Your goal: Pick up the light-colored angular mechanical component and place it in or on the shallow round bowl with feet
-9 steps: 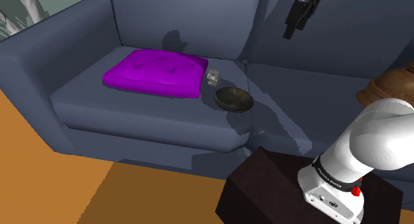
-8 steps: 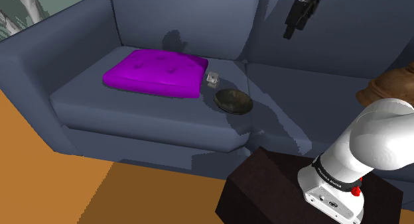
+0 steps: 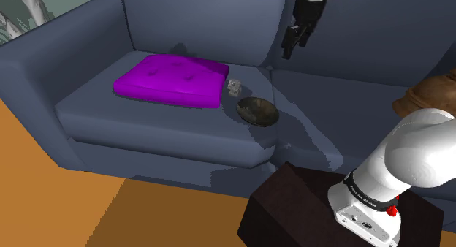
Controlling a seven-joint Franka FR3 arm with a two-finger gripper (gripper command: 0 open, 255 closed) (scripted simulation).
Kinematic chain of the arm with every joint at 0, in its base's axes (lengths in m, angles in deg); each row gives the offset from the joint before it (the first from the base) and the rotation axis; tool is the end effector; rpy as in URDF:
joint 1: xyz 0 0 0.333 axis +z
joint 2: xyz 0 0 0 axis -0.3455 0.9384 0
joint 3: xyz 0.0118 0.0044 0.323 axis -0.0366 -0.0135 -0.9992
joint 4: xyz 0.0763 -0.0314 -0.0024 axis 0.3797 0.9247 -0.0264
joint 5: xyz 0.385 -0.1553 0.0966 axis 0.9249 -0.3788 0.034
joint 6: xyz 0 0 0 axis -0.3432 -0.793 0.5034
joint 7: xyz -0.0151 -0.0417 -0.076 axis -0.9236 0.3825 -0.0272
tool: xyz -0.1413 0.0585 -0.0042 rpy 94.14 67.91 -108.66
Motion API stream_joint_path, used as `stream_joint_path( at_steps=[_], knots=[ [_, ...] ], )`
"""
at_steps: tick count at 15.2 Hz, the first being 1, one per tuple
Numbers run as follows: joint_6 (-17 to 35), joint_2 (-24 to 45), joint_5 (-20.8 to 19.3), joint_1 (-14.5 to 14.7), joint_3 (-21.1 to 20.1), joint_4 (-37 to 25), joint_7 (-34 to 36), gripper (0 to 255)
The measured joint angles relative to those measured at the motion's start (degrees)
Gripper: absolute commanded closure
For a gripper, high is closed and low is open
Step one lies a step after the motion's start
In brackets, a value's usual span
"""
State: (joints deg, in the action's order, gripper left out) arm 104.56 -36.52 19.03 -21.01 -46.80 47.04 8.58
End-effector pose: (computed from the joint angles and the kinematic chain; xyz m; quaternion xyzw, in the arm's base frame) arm 0.4137 0.0060 0.5185 0.9930 0.0382 0.0448 0.1023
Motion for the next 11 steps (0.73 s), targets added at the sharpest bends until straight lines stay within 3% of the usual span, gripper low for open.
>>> stream_joint_path(
  at_steps=[6,11],
  knots=[
    [9.46,10.67,-4.99,-1.33,-3.85,-0.67,6.25,0],
    [15.98,21.48,-11.46,-2.78,-6.87,-3.55,13.16,0]
  ],
)
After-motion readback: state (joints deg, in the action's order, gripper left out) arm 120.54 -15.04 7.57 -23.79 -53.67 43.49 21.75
